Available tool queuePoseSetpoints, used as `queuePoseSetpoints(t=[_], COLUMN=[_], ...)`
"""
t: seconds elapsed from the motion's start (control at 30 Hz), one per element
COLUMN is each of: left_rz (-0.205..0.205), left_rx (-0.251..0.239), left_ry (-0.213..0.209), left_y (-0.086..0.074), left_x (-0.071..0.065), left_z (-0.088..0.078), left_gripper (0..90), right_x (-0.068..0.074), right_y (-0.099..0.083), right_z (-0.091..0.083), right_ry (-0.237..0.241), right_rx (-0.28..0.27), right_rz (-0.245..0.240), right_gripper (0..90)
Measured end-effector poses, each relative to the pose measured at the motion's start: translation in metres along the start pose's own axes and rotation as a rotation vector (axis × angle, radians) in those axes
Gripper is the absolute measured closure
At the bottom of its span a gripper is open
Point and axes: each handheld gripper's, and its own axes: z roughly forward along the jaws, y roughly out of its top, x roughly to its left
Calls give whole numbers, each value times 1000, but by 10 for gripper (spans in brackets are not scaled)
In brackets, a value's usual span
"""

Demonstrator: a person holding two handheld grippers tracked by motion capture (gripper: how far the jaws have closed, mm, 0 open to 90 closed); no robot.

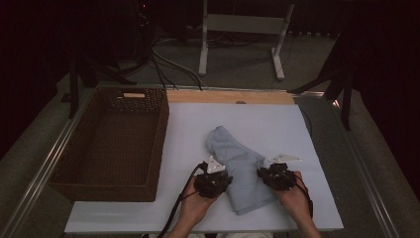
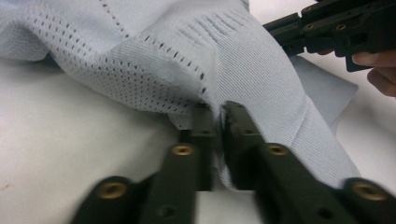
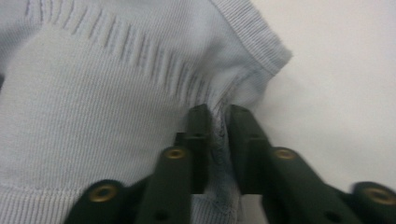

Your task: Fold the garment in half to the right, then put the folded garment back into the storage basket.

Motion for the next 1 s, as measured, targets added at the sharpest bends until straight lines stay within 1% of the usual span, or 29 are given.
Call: queuePoseSetpoints(t=[0.03, 0.07, 0.1, 0.13, 0.23, 0.27, 0.3, 0.33, 0.4, 0.43, 0.47, 0.5, 0.53, 0.6, 0.73, 0.8, 0.83, 0.93, 1.0], left_rz=[-2, 1, 0, -5, -12, -15, -18, -15, -5, -2, -8, -6, -3, -4, 1, -3, -3, -9, -12], left_rx=[-5, -9, -19, -29, -56, -62, -70, -76, -91, -105, -121, -124, -130, -141, -145, -148, -150, -157, -161], left_ry=[-2, 3, 12, 11, 13, 13, 24, 31, 9, -9, -22, -21, -7, -24, -15, -24, -21, -21, -16], left_y=[1, 2, 4, 5, 10, 12, 13, 15, 17, 18, 19, 21, 22, 24, 26, 27, 27, 28, 29], left_x=[0, 1, 1, 2, 4, 4, 4, 4, 3, 4, 3, 3, 2, 2, 1, 2, 2, 2, 2], left_z=[-1, -2, -3, -4, -7, -8, -8, -9, -10, -10, -11, -11, -10, -10, -8, -8, -7, -7, -7], left_gripper=[671, 605, 559, 482, 345, 266, 229, 225, 158, 77, 46, 46, 46, 46, 46, 46, 46, 46, 46], right_x=[-1, -2, -2, -4, -7, -8, -8, -8, -8, -8, -7, -7, -7, -6, -5, -5, -5, -5, -5], right_y=[0, 0, 0, 0, -1, -1, -1, -1, -2, -2, -2, -2, -3, -5, -10, -14, -17, -24, -28], right_z=[-2, -4, -6, -8, -13, -15, -17, -19, -22, -24, -26, -28, -30, -34, -41, -43, -44, -45, -44], right_ry=[-2, -1, -1, -2, -7, -7, -10, -8, -15, -17, -18, -14, -11, -2, 11, 25, 25, 21, 15], right_rx=[-4, -12, -17, -20, -32, -40, -47, -53, -70, -75, -82, -89, -99, -115, -141, -145, -146, -140, -129], right_rz=[3, 5, 10, 17, 47, 54, 57, 62, 64, 66, 67, 72, 75, 81, 95, 105, 107, 114, 109], right_gripper=[717, 680, 627, 572, 426, 382, 342, 313, 260, 258, 251, 234, 226, 217, 210, 213, 215, 218, 220])
